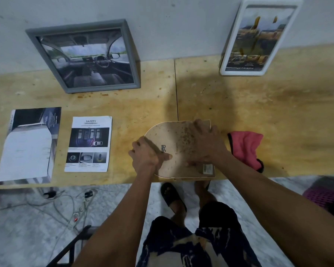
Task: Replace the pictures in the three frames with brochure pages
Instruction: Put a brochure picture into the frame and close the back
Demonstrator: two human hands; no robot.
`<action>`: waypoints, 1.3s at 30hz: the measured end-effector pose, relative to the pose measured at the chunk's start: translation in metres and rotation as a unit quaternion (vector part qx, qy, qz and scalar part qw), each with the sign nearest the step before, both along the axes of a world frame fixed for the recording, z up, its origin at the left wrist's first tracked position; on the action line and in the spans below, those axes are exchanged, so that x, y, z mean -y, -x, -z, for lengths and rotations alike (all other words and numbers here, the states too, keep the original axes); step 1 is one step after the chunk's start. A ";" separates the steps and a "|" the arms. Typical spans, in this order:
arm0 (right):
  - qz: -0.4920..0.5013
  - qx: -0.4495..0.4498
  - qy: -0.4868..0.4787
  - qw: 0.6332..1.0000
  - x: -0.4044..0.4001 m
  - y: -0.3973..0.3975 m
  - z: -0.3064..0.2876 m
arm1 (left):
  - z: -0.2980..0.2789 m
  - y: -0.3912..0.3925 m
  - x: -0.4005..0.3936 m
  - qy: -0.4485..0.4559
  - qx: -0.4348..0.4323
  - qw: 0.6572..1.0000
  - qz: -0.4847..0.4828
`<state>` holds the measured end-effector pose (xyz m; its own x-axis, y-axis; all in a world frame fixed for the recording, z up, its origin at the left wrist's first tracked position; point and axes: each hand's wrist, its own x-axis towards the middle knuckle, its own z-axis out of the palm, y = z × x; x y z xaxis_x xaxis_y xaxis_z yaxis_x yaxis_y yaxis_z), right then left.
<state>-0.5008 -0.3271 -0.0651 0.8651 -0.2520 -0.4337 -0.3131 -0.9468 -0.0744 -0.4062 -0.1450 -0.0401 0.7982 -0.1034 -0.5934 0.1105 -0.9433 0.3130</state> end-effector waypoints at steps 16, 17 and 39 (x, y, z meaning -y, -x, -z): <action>0.026 0.013 -0.057 0.998 0.003 0.002 -0.006 | 0.003 0.001 0.000 -0.012 0.012 1.000 -0.002; 0.026 0.011 -0.061 0.998 0.002 0.002 -0.009 | 0.002 0.001 0.001 -0.013 0.014 1.000 -0.002; 0.086 0.011 -0.103 0.991 -0.029 0.059 0.015 | 0.002 0.004 -0.001 -0.036 0.030 0.999 0.021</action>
<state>-0.5596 -0.2979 -0.0800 0.8270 -0.3044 -0.4726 -0.4645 -0.8435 -0.2696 -0.4104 -0.1440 -0.0423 0.8286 -0.0957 -0.5515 0.0534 -0.9672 0.2482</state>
